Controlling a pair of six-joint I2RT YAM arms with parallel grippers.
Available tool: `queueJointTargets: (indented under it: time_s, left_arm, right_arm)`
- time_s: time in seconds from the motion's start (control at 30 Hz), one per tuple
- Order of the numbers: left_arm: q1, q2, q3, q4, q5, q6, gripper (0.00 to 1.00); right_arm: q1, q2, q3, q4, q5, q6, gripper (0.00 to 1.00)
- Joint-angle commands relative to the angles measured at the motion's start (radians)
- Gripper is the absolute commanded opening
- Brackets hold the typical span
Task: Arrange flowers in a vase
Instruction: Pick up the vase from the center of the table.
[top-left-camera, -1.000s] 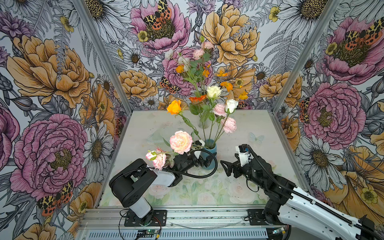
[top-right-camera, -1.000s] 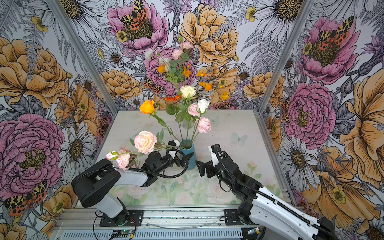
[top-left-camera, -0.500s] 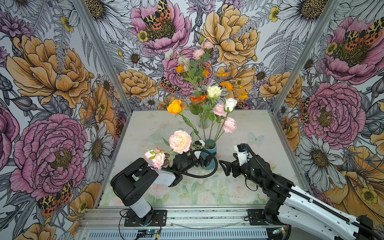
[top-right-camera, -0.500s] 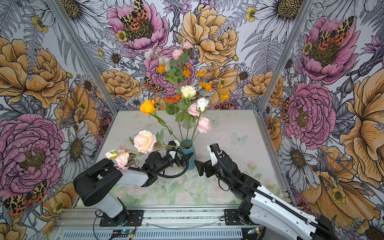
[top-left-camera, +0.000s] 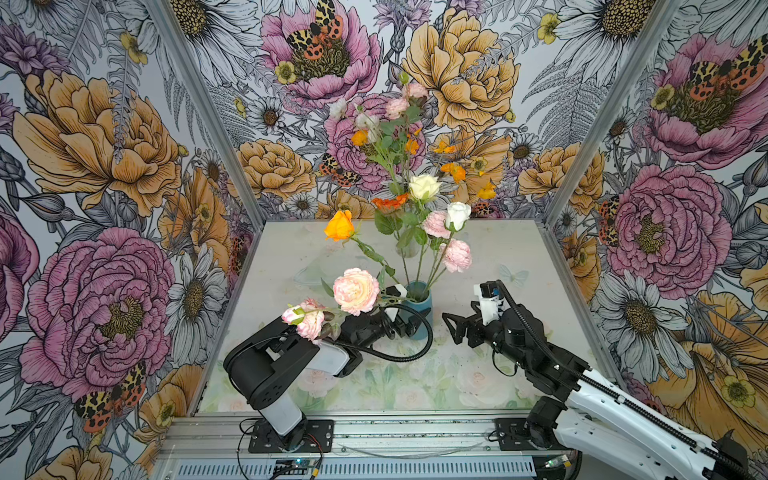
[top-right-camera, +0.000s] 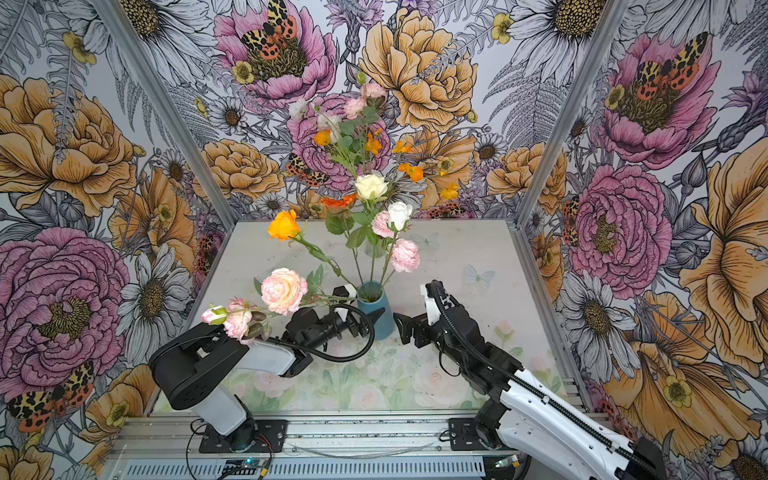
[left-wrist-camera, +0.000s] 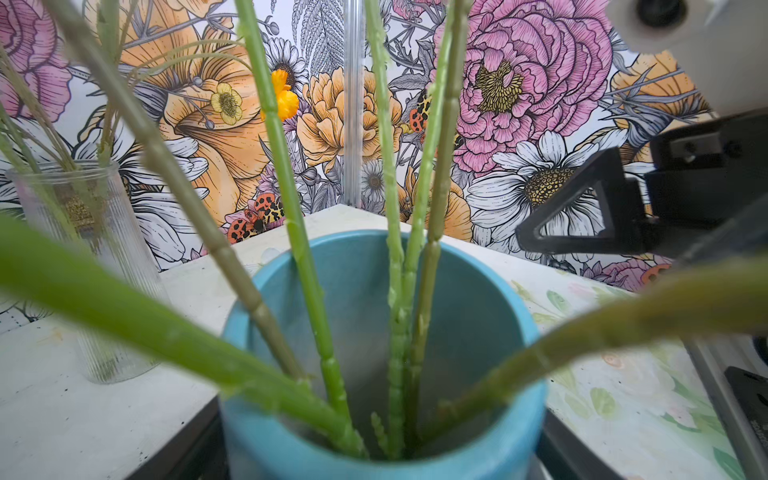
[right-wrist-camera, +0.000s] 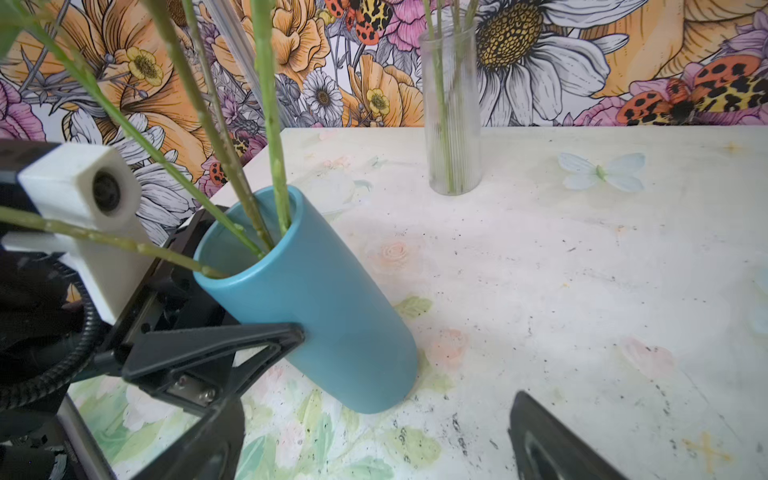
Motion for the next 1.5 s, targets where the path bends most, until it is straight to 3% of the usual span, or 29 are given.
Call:
queueJointTargets:
  time_s: [0.0,0.27,0.97,1.47]
  left_arm:
    - [0.023,-0.036,0.021,0.099,0.052,-0.005,0.50]
    - [0.039,-0.060,0.058,0.033,0.083,-0.004,0.43]
    - [0.062,-0.173,0.160,-0.179,0.098,0.057,0.38]
    - [0.245,-0.235,0.238,-0.237,0.169,0.056,0.37]
  right_arm:
    - [-0.020,0.007,0.053,0.019,-0.033,-0.003,0.99]
    - [-0.045,0.011,0.051,0.023,-0.042,-0.009,0.99]
    - [-0.089,-0.016,0.019,0.054,-0.070,-0.010,1.00]
    - [-0.103,0.055,0.041,0.131,-0.103,-0.029,1.00]
